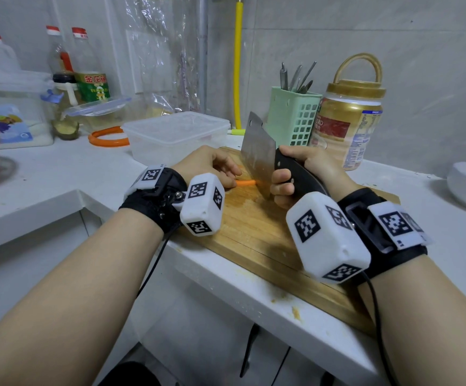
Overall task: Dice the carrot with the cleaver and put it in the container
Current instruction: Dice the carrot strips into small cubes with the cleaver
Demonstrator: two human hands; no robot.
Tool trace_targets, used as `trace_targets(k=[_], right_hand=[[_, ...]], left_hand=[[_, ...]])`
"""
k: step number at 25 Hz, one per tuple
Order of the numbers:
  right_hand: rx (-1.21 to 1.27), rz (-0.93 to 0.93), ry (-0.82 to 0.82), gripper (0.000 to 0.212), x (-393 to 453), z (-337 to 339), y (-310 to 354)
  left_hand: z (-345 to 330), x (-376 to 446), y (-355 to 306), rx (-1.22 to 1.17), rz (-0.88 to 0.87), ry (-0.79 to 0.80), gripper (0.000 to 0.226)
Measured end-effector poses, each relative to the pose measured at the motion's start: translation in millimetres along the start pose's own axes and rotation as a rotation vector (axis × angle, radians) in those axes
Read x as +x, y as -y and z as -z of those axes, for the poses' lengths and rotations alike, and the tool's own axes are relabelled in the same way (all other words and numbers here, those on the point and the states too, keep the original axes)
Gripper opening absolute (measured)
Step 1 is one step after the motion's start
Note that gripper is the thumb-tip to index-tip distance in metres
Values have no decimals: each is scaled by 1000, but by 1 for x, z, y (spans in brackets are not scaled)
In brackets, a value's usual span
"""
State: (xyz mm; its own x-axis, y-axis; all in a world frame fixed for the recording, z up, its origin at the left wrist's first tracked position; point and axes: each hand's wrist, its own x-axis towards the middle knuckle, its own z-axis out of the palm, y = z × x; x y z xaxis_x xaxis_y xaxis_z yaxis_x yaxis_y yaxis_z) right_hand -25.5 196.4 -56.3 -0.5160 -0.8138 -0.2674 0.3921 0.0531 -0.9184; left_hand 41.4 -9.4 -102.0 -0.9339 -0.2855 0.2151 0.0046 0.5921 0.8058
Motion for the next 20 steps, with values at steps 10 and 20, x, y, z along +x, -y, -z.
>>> trace_targets(k=[10, 20], right_hand=[[-43, -26, -35, 20, 6, -2, -2], [-6, 26, -16, 24, 4, 5, -3]], left_hand=[[1, 1, 0, -2, 15, 26, 24], [0, 2, 3, -54, 2, 18, 31]])
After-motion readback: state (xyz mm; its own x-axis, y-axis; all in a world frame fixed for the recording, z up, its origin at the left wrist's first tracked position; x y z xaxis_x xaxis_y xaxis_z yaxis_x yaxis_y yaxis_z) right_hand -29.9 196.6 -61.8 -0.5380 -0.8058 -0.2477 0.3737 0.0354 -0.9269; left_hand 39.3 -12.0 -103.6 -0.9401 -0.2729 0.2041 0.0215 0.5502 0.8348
